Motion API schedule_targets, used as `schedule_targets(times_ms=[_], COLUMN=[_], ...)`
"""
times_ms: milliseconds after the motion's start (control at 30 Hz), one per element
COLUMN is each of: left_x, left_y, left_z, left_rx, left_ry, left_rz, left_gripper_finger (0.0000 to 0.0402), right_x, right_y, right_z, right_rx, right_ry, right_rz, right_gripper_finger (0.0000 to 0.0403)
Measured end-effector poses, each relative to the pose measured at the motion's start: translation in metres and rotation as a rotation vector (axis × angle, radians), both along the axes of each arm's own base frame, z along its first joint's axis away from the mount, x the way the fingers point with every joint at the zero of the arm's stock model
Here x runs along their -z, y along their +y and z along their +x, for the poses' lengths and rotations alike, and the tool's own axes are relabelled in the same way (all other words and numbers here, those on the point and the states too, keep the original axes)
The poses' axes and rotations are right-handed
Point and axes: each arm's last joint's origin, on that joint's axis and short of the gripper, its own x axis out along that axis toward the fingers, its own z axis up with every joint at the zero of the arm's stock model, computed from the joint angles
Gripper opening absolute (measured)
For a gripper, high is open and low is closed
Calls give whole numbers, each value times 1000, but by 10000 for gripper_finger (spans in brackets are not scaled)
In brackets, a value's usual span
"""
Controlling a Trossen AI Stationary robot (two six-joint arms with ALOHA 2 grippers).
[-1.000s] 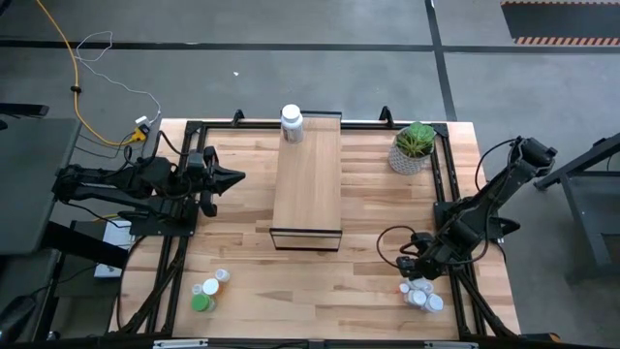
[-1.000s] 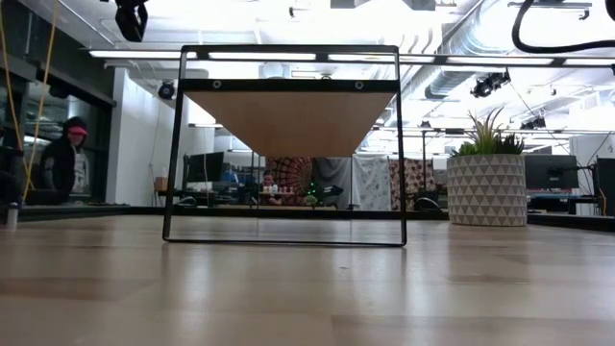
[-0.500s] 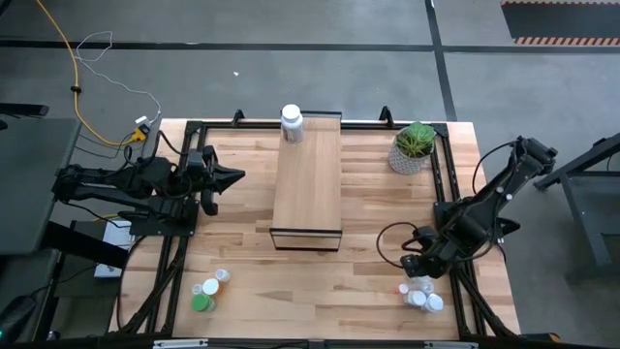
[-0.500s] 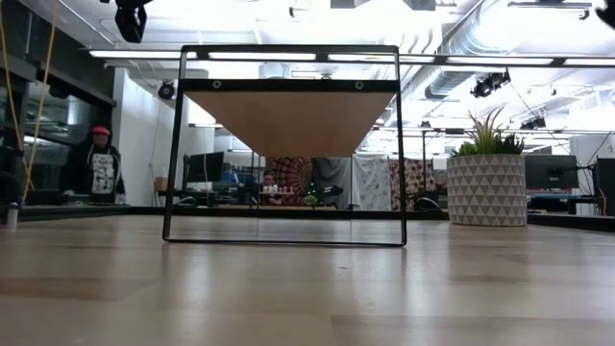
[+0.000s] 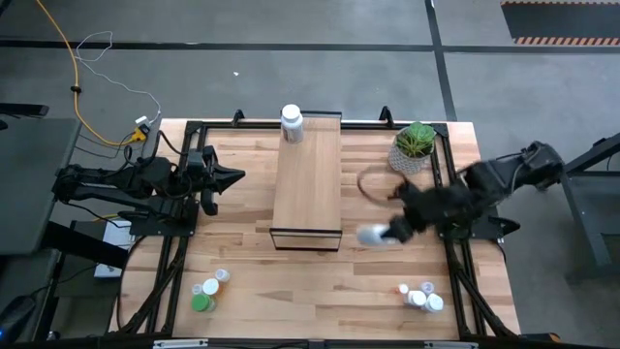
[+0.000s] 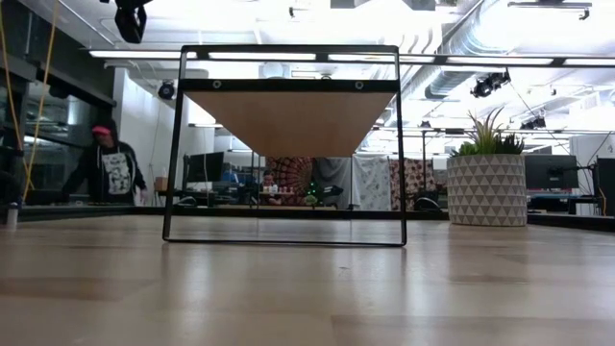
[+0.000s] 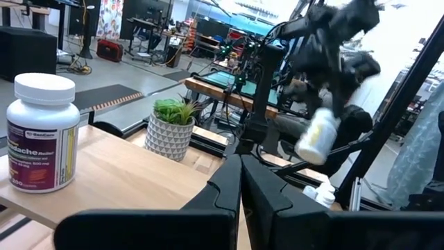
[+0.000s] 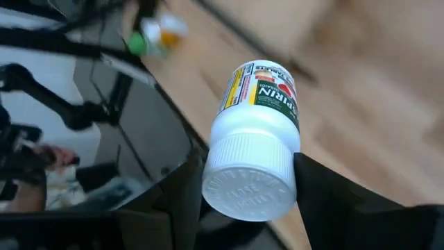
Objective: Pick and place medicine bottles onto shelf by color
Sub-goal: Put the green medicine bottle on the shelf
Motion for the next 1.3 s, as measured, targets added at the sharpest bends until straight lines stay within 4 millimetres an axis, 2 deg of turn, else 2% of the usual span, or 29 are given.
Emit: schedule_targets(times_ms=[100, 233, 433, 633, 733, 900, 967, 1100, 1300], left_x=[0, 0, 0, 0, 0, 0, 0, 0, 0], left_y=[0, 0, 0, 1, 1, 1, 1, 1, 1], left_z=[0, 0, 0, 0, 0, 0, 0, 0, 0], left_rx=[2, 2, 1, -20, -24, -26, -27, -31, -51], left_ry=[-2, -2, -3, -3, -3, -4, -6, -8, -8], left_rz=[-6, -7, -7, -7, -7, -7, -7, -7, -7], left_gripper_finger=[0, 0, 0, 0, 0, 0, 0, 0, 0], right_x=[-20, -41, -55, -38, -16, 23, 30, 30, 28], right_y=[-20, -53, -109, -172, -199, -234, -244, -254, -258], right_z=[19, 49, 96, 132, 143, 146, 146, 146, 147], right_rx=[-20, -61, -90, -46, -22, 13, 13, 34, 56], right_ry=[-29, 16, 77, 212, 292, 438, 457, 416, 374], right_rz=[-118, -274, -443, -448, -412, -296, -276, -265, -248], right_gripper_finger=[179, 179, 179, 179, 179, 179, 179, 179, 179])
